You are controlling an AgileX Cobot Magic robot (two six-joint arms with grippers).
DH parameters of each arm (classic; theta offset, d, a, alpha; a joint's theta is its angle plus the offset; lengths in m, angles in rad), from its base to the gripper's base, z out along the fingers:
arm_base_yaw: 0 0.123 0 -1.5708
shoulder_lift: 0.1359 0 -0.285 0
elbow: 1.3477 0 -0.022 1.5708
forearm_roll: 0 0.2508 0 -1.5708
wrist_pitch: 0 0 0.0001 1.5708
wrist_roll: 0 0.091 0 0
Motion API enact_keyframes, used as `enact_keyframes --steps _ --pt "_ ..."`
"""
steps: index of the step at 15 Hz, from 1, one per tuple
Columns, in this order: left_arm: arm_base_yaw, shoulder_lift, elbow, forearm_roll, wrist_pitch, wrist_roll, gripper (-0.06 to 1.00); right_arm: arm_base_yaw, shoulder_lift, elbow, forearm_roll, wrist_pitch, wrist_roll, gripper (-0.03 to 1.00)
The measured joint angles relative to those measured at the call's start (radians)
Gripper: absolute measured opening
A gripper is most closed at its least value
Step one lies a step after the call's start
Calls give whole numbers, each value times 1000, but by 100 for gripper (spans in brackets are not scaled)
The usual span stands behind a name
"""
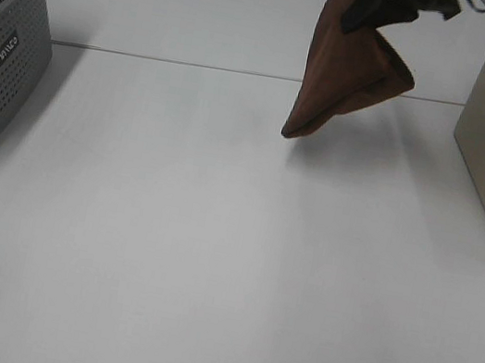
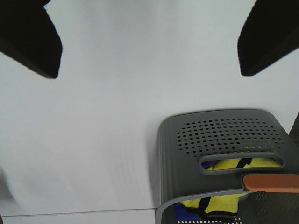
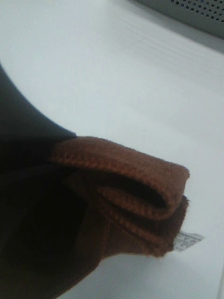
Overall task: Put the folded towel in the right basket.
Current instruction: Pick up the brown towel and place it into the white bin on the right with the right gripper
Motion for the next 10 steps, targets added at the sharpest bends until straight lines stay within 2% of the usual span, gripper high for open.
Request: enact_keyframes --steps 4,6,10 --pt "0 0 0 0 0 0 97 -13 -206 0 -179 52 43 6" --pt "0 0 0 0 0 0 97 -127 -316 0 -225 77 66 6" --pt "0 0 0 0 0 0 97 -387 -360 0 -198 91 67 6"
